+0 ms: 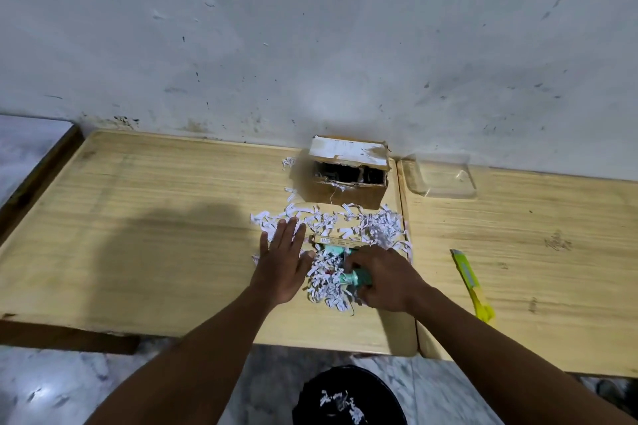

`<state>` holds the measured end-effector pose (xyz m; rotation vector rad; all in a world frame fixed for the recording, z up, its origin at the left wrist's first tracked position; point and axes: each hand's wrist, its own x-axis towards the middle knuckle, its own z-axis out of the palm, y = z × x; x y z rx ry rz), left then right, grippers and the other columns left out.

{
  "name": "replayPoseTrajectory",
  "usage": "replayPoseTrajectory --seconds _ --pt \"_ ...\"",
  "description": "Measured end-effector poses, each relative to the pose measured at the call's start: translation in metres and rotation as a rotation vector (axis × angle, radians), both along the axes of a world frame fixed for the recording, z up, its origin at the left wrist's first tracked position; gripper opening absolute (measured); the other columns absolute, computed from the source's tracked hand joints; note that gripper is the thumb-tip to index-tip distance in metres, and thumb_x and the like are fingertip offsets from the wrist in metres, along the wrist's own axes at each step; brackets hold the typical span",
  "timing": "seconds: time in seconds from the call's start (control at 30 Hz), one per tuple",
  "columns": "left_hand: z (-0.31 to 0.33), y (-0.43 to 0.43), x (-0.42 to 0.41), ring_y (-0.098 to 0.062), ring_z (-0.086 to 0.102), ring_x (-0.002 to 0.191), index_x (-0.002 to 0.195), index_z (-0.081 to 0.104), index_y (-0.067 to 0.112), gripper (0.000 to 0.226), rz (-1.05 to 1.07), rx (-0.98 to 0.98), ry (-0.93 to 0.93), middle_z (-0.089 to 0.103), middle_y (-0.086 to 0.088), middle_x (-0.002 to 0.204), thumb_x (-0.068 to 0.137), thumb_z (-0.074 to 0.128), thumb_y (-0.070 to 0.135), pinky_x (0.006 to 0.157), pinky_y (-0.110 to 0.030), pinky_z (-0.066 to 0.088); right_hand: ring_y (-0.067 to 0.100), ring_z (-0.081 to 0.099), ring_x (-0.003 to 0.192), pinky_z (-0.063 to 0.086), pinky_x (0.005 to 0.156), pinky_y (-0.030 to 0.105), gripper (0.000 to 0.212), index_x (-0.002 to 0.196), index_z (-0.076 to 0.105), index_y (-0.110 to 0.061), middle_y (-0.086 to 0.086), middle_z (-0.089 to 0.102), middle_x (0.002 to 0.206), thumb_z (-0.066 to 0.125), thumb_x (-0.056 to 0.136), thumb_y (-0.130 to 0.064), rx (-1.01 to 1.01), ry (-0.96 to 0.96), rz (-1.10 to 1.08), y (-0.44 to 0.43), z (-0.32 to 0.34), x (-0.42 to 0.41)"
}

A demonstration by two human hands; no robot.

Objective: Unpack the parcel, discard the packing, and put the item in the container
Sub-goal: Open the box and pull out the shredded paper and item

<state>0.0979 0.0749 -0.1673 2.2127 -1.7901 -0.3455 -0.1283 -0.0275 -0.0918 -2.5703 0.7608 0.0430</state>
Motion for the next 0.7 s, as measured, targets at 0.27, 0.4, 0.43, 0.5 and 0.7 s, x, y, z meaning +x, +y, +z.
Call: replayPoseTrajectory --seconds 0.27,0.4,0.43,0.5,0.7 --pt "0.008 -0.001 0.001 -0.021 0.001 0.151 0.155 0.020 0.019 0.082 0.025 0.007 0.082 0.012 -0.005 0.163 0.091 0.016 0.072 0.119 -0.058 0.008 0.017 0.060 0.094 0.045 0.082 0.033 0.036 0.100 0.065 -0.033 -0.009 0.067 0.102 0.073 0.069 -0.049 -0.022 0.040 0.027 -0.019 0.005 0.009" --pt "0.018 -0.004 -0.006 -0.015 -0.012 0.150 0.156 0.007 0.026 0.105 0.070 0.084 0.111 -0.002 0.002 0.164 0.075 0.026 0.091 0.120 -0.052 -0.004 0.018 0.058 0.094 0.040 0.072 0.027 0.039 0.104 0.065 -0.028 -0.004 0.065 0.105 0.077 0.070 -0.040 -0.016 0.071 0.027 -0.020 0.010 0.011" --pt "0.019 -0.004 -0.007 -0.015 -0.014 0.150 0.156 0.005 0.027 0.109 0.076 0.105 0.109 -0.005 0.003 0.164 0.072 0.026 0.093 0.120 -0.052 -0.006 0.019 0.058 0.095 0.040 0.072 0.026 0.040 0.106 0.064 -0.027 -0.003 0.063 0.106 0.078 0.070 -0.037 -0.003 0.076 0.020 -0.020 0.008 0.010" --pt "0.018 -0.005 -0.006 -0.017 -0.017 0.149 0.156 0.001 0.029 0.114 0.063 0.138 0.090 -0.010 0.003 0.163 0.066 0.022 0.097 0.119 -0.052 -0.007 0.020 0.057 0.098 0.038 0.073 0.025 0.043 0.110 0.063 -0.026 -0.002 0.061 0.109 0.078 0.070 -0.033 0.011 0.078 0.005 -0.018 0.002 0.009" --pt "0.015 -0.003 0.003 -0.021 -0.013 0.150 0.156 0.007 0.024 0.110 -0.015 0.134 0.044 -0.005 -0.003 0.164 0.069 0.042 0.081 0.119 -0.054 -0.005 0.019 0.058 0.108 0.047 0.080 0.029 0.054 0.121 0.063 -0.029 -0.005 0.061 0.120 0.080 0.070 -0.037 -0.004 0.091 -0.039 -0.018 -0.002 0.005"
